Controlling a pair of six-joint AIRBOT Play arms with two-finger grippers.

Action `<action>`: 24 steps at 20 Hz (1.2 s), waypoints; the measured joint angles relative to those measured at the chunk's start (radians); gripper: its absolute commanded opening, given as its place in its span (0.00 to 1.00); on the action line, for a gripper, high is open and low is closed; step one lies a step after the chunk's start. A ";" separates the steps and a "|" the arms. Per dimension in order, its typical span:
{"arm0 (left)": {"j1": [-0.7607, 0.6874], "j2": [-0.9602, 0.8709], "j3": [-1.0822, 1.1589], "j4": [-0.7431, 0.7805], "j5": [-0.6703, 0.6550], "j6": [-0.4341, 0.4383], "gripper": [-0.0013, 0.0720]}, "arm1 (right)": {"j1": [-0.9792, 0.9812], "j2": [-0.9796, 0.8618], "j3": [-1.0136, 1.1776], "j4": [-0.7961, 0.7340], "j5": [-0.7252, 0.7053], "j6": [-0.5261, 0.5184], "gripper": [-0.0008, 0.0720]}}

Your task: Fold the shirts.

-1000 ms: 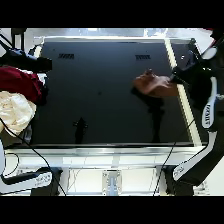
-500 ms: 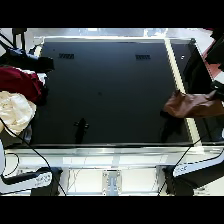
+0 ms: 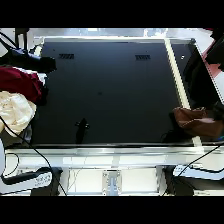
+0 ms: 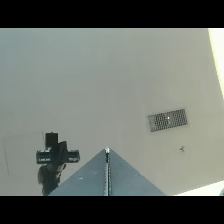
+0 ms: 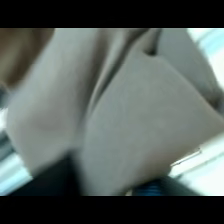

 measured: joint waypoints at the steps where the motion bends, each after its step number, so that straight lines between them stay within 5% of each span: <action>1: -0.001 0.000 0.000 0.000 0.000 0.001 0.05 | -0.001 0.019 -0.047 0.002 -0.001 -0.001 0.75; 5: -0.002 0.000 0.000 0.000 0.001 0.009 0.05 | -0.003 0.109 -0.068 0.006 0.002 0.024 0.75; 9: -0.002 0.000 0.000 0.000 0.005 0.011 0.05 | -0.002 0.154 0.146 0.075 -0.008 0.043 0.74; 16: -0.006 0.000 0.000 -0.060 0.014 0.011 0.05 | 0.267 0.172 0.362 0.657 -0.340 -0.149 0.74; 24: -0.006 0.000 0.000 -0.116 -0.006 0.008 0.05 | 0.779 0.025 0.386 0.480 -0.475 -0.257 0.69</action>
